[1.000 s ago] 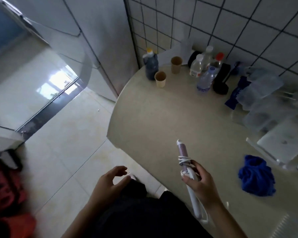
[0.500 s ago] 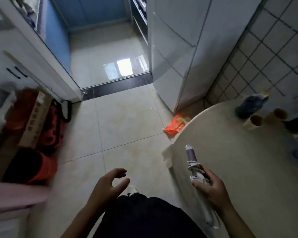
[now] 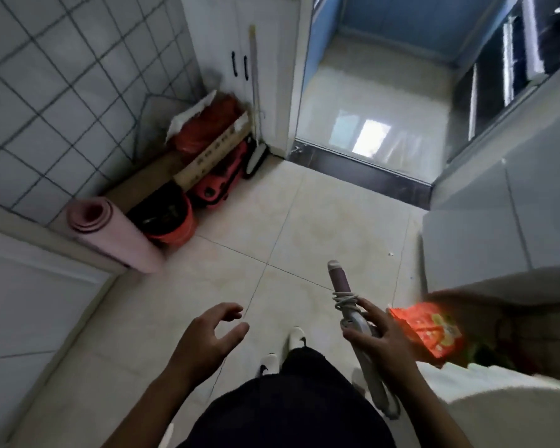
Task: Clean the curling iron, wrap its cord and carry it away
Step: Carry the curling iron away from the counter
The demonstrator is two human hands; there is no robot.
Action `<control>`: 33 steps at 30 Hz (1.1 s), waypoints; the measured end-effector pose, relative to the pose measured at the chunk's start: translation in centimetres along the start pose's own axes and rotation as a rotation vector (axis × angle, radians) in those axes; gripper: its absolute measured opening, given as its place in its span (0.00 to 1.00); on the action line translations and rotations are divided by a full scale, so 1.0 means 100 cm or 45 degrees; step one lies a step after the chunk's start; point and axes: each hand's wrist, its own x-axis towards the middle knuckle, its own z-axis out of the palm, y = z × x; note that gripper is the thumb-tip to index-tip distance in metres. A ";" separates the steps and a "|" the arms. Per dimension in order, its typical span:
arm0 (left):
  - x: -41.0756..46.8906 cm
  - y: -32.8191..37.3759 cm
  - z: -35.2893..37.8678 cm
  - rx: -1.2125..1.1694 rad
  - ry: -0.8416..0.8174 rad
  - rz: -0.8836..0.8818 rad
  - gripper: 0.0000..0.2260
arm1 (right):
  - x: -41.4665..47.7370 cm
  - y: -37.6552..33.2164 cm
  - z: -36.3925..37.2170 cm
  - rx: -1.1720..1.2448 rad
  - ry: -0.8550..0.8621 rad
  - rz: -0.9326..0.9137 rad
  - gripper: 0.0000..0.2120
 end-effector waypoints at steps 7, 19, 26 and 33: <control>0.011 -0.033 -0.067 -0.203 0.375 -0.216 0.18 | 0.111 -0.071 0.063 -0.247 -0.377 -0.031 0.27; -0.026 -0.075 -0.151 -0.431 1.006 -0.579 0.18 | 0.227 -0.193 0.261 -0.511 -1.065 -0.278 0.25; -0.069 -0.123 -0.188 -0.542 1.315 -0.746 0.15 | 0.212 -0.225 0.384 -0.706 -1.318 -0.431 0.26; -0.137 -0.214 -0.257 -0.593 1.483 -0.844 0.10 | 0.149 -0.232 0.536 -0.789 -1.418 -0.500 0.26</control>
